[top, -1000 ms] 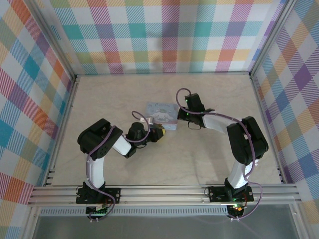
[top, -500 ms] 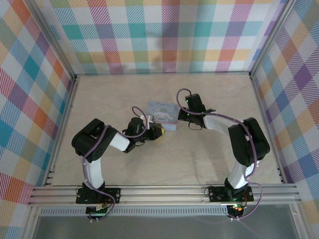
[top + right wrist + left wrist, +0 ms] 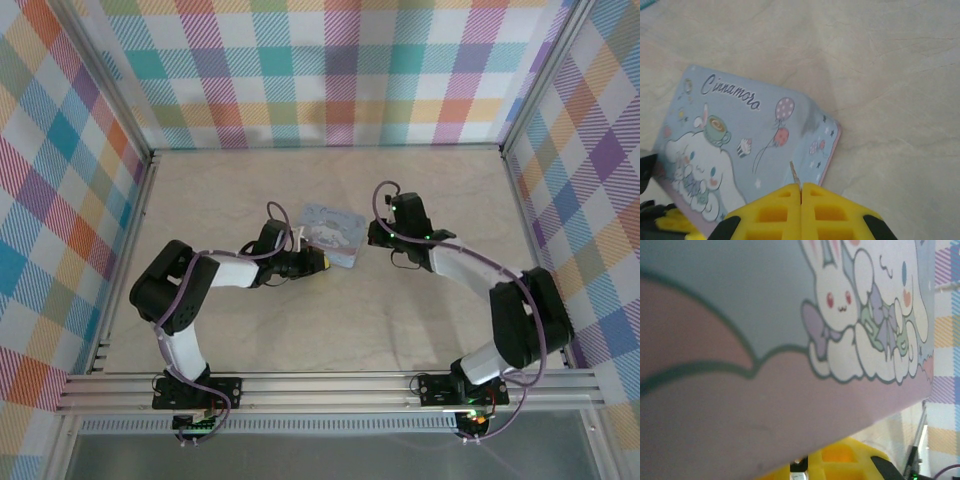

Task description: Unlock a padlock with a key

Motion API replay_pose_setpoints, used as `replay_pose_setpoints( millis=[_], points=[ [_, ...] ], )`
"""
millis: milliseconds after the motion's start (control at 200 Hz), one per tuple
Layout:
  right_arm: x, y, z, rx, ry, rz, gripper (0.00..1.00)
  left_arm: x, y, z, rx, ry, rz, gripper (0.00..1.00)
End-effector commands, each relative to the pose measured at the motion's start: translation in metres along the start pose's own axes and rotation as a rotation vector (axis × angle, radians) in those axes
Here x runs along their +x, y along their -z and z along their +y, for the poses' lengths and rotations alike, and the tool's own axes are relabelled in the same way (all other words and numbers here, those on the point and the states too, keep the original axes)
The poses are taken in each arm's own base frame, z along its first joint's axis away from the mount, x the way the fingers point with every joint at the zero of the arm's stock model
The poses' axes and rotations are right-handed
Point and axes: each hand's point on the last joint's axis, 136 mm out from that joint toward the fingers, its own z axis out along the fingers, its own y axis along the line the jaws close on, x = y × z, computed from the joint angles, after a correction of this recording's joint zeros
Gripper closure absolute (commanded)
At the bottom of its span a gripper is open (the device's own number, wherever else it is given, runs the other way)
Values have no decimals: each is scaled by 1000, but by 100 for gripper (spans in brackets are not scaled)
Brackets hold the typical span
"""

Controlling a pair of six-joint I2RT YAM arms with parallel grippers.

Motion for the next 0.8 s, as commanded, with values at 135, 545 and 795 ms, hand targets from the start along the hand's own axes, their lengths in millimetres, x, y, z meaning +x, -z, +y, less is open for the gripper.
replay_pose_setpoints(
  millis=[135,545,795],
  points=[
    [9,41,18,-129,-20,-31,100,7,2,-11,63,304,39,100],
    [34,77,45,-390,-145,-48,100,-31,23,-41,40,305,-81,100],
    [45,77,45,-465,-246,-48,100,-45,21,-58,96,317,-95,100]
  ],
)
